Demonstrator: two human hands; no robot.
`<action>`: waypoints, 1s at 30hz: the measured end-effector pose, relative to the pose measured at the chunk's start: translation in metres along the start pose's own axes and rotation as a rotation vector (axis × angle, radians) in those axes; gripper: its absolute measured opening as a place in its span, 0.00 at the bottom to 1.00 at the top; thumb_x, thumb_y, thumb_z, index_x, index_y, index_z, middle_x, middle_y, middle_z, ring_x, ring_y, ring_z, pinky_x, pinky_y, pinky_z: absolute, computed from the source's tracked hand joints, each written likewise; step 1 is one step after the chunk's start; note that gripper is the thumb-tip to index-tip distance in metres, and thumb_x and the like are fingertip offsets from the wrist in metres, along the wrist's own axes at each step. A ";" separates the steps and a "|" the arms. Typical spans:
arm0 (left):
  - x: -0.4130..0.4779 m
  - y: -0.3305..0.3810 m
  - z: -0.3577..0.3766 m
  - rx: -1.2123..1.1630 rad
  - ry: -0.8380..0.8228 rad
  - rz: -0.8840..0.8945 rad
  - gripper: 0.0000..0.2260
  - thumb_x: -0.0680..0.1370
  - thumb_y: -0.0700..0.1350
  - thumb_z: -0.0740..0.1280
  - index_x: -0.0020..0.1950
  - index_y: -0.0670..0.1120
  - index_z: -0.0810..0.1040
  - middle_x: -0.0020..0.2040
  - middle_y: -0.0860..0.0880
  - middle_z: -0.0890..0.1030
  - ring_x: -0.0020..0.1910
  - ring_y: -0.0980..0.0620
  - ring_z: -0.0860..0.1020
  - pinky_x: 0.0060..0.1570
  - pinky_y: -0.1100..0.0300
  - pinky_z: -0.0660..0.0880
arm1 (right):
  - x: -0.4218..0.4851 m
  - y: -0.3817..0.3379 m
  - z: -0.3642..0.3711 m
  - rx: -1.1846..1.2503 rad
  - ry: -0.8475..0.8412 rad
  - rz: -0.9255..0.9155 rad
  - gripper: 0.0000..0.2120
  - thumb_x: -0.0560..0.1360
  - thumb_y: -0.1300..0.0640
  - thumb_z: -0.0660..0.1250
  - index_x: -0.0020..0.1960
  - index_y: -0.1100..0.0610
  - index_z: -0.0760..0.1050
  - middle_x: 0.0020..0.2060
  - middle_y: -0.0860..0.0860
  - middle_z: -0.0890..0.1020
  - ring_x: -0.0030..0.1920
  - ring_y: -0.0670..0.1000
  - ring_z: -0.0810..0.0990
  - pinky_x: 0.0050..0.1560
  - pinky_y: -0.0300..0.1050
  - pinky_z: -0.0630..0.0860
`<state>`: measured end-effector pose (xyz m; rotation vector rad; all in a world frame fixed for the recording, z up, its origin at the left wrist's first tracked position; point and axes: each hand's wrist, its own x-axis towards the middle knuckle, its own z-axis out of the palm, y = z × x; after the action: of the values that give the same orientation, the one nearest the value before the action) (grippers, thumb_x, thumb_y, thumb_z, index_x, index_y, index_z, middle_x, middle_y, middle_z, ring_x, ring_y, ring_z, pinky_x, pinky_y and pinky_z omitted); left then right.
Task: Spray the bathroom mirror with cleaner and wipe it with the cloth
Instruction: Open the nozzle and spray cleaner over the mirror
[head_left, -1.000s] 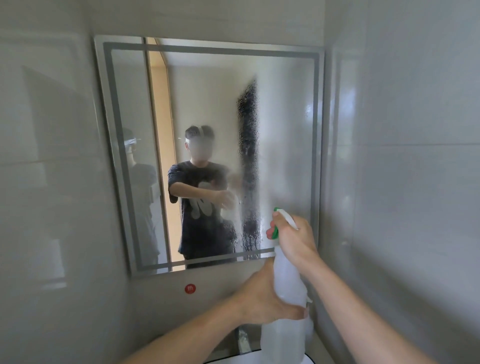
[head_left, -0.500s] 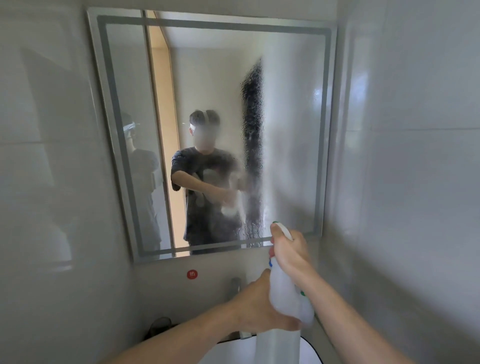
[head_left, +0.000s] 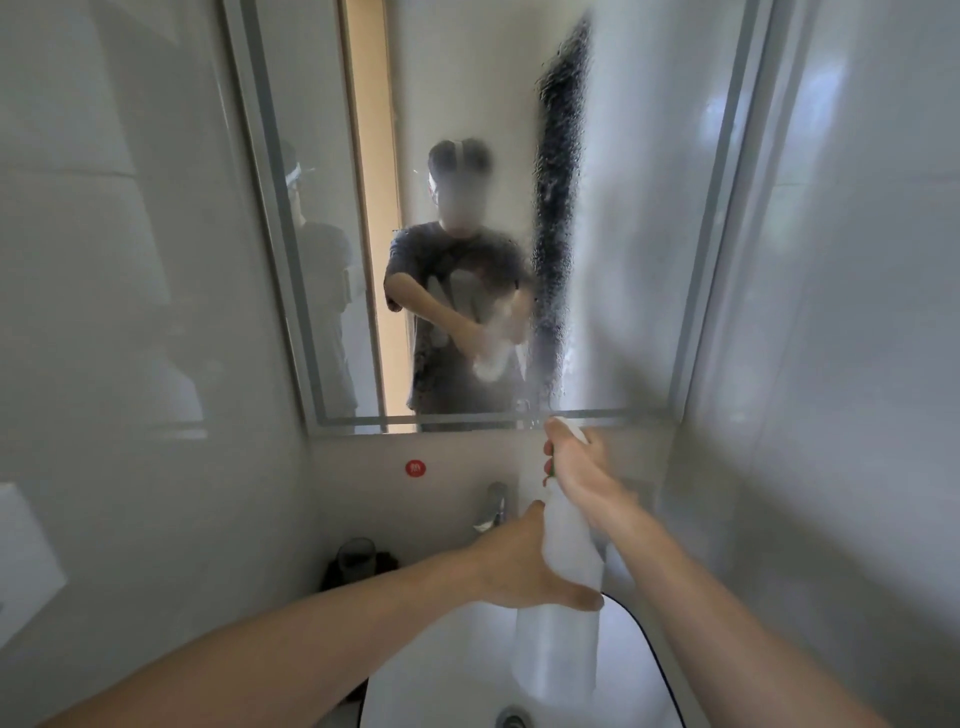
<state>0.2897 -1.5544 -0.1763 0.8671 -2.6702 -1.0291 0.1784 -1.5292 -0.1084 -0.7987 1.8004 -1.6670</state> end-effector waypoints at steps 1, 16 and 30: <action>-0.001 -0.001 0.000 -0.014 0.003 -0.004 0.48 0.56 0.73 0.78 0.72 0.62 0.66 0.65 0.63 0.76 0.65 0.57 0.76 0.63 0.53 0.77 | 0.000 0.001 0.001 -0.031 -0.002 0.004 0.16 0.73 0.43 0.67 0.35 0.54 0.75 0.30 0.51 0.79 0.34 0.56 0.77 0.48 0.59 0.80; -0.041 -0.027 -0.014 -0.119 0.103 -0.048 0.40 0.64 0.62 0.79 0.73 0.58 0.68 0.66 0.62 0.76 0.67 0.60 0.75 0.67 0.53 0.75 | -0.016 -0.002 0.045 0.013 -0.223 -0.002 0.18 0.80 0.51 0.66 0.35 0.58 0.73 0.27 0.53 0.74 0.28 0.53 0.73 0.30 0.42 0.71; -0.082 -0.036 -0.031 -0.140 0.208 -0.066 0.30 0.69 0.65 0.77 0.68 0.64 0.72 0.69 0.58 0.75 0.70 0.57 0.73 0.70 0.50 0.72 | -0.041 -0.006 0.082 -0.018 -0.331 -0.131 0.17 0.81 0.51 0.64 0.37 0.58 0.76 0.29 0.53 0.80 0.31 0.52 0.80 0.37 0.44 0.75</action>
<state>0.3839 -1.5477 -0.1715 0.9803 -2.3834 -1.0616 0.2668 -1.5538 -0.1088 -1.1482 1.5623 -1.4941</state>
